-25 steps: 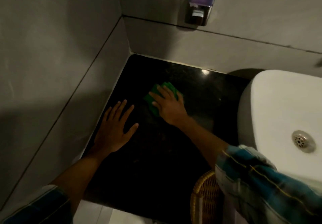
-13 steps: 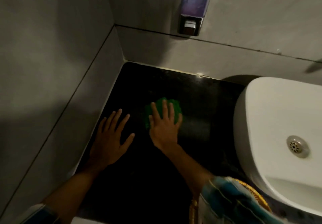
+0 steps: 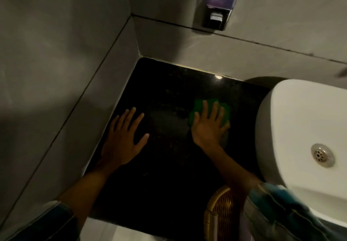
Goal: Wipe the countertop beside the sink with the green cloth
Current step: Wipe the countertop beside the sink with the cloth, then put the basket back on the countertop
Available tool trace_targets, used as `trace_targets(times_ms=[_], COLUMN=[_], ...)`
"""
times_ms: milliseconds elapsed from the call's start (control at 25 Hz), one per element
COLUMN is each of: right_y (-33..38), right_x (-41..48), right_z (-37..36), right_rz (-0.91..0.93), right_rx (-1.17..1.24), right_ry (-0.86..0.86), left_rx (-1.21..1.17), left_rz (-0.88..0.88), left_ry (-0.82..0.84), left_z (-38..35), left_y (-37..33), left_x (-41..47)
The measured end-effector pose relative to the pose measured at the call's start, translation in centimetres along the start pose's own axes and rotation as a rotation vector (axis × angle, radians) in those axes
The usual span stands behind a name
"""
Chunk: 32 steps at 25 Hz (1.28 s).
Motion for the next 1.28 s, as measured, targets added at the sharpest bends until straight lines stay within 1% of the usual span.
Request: trace_targets(times_ms=[40,80,120,200,240,280,320,400,440,480,520,560,600,680,720,800,880,920,1000,1120,1200,1280], right_y=[1.6,3.2,4.6,6.2,6.6,6.7,6.6,4.9,3.1,0.7,-2.3,-5.7,-9.1,-15.7,-18.5,-23.0,-25.8,-26.4,-26.7,-26.4,-25.2,-22.4], right_x=[-1.6,-2.7,-3.4,-3.7,-3.7,-3.9,-4.4,-6.5,-8.1,-9.8,-11.7,-13.5,-14.9,-16.4,-16.8,-17.0,-16.9,-16.9,-17.3,-17.7,-17.8,-17.8], right_z=[-0.8,-1.4,-1.9,-2.1,-1.7,-0.8,0.5,4.6,7.2,9.4,11.5,13.7,15.9,19.6,20.9,22.3,21.9,21.2,19.5,18.4,17.9,16.9], right_rz=[0.105,0.165,0.159,0.043,-0.013,-0.029,0.017,0.235,0.341,0.413,0.45,0.451,0.417,0.29,0.215,0.055,-0.06,-0.09,-0.157,-0.239,-0.232,-0.197], right_rx=[-0.031,-0.041,-0.025,0.035,0.072,0.111,0.133,0.147,0.198,0.262,0.308,0.336,0.346,0.301,0.225,0.018,-0.105,-0.095,0.068,0.294,0.381,0.433], right_ry=[0.042,0.065,0.074,0.08,0.111,0.166,0.201,0.193,0.228,0.301,0.359,0.362,0.331,0.268,0.247,0.225,0.265,0.311,0.403,0.428,0.451,0.498], left_rx=[-0.001,-0.001,0.002,0.008,0.001,-0.012,-0.035,-0.105,-0.133,-0.146,-0.148,-0.16,-0.201,-0.374,-0.463,-0.605,-0.683,-0.683,-0.667,-0.707,-0.729,-0.737], left_rz=[-0.006,-0.01,-0.007,0.005,0.01,0.007,0.0,0.002,0.025,0.061,0.097,0.127,0.148,0.135,0.118,0.133,0.186,0.206,0.25,0.325,0.356,0.402], left_ry=[0.0,0.002,0.01,0.012,0.009,0.018,0.03,0.061,0.086,0.107,0.1,0.059,-0.001,-0.072,-0.065,0.041,0.113,0.126,0.12,0.04,-0.009,-0.056], left_z=[-0.1,-0.3,-0.4,-0.5,-0.5,-0.3,-0.1,0.7,1.4,2.2,3.1,4.2,5.2,6.3,6.3,5.9,5.5,5.3,5.0,5.3,6.3,7.6], left_y=[0.0,0.2,0.3,0.5,0.5,0.4,0.4,-0.1,-0.8,-1.6,-2.8,-4.4,-6.4,-11.6,-14.2,-19.0,-22.1,-23.0,-24.3,-24.8,-23.4,-20.3], left_x=[-0.1,-0.1,0.0,0.1,0.1,0.0,0.0,0.1,0.1,0.3,0.2,-0.2,-1.0,-3.8,-5.5,-8.3,-9.7,-10.0,-10.4,-11.0,-11.1,-10.9])
Point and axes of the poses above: each hand's wrist, its own x-axis towards the middle knuckle, its own z-axis out of the back of the hand, y = z × x, the point moved 3 cm from there along x, towards the middle knuckle, and after that the axes turned 13 degrees about -z, right-handed, at the moved point
